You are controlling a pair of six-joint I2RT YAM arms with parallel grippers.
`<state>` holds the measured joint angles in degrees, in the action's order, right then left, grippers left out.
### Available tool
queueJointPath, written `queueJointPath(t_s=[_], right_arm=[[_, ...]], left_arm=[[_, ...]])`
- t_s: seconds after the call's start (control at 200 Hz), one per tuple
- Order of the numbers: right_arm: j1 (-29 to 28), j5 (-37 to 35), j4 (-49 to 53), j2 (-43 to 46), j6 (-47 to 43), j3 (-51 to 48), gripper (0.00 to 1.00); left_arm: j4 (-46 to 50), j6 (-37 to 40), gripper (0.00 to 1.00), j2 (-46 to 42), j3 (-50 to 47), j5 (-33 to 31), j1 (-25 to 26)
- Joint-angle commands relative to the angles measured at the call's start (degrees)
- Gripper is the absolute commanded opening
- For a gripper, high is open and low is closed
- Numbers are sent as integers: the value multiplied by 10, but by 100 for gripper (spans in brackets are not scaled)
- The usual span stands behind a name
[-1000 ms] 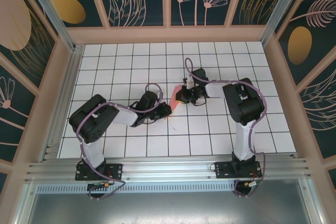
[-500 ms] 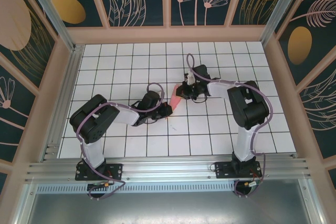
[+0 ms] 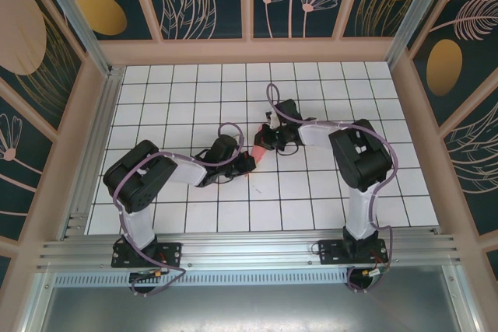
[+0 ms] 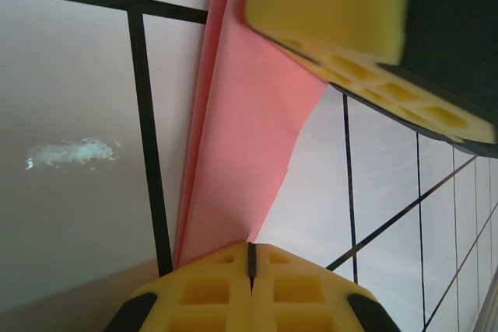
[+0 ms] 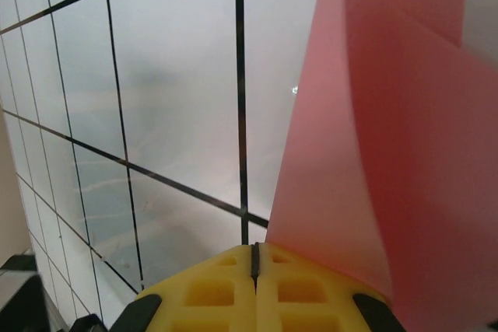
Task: Fold a paper plane with a square sheet of paper (pick it up from the middle)
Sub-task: Fold the wing for the fifth time at the center of the table.
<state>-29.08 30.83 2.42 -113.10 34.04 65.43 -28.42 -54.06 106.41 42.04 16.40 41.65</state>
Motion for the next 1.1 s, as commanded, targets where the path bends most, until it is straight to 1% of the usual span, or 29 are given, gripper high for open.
queueJointPath(t_s=[0.0, 0.26, 0.405, 0.671, 0.761, 0.871, 0.981, 1.091], right_arm=[[-14, 3, 6, -17, 0, 31, 0], [-19, 5, 26, -18, 0, 16, 0], [-19, -17, 49, -35, 2, 24, 0], [-15, -30, 52, -54, -6, 14, 0], [-12, -26, 54, -54, -12, 13, 0], [-8, -19, 50, -50, -20, 9, 0], [-6, -11, 48, -52, -23, 7, 0], [-6, -5, 45, -54, -24, 6, 0]], left_arm=[[92, 17, 0, 38, -11, -24, 6], [93, 21, 0, 38, -10, -21, 6], [92, 20, 0, 35, -12, -21, 6], [87, 12, 0, -5, -8, -12, 6], [79, 3, 8, -31, -2, -7, 5], [58, -12, 14, -65, -2, -16, 0], [31, -25, 15, -74, -8, -22, -7], [33, -28, 11, -56, -4, -30, -10]])
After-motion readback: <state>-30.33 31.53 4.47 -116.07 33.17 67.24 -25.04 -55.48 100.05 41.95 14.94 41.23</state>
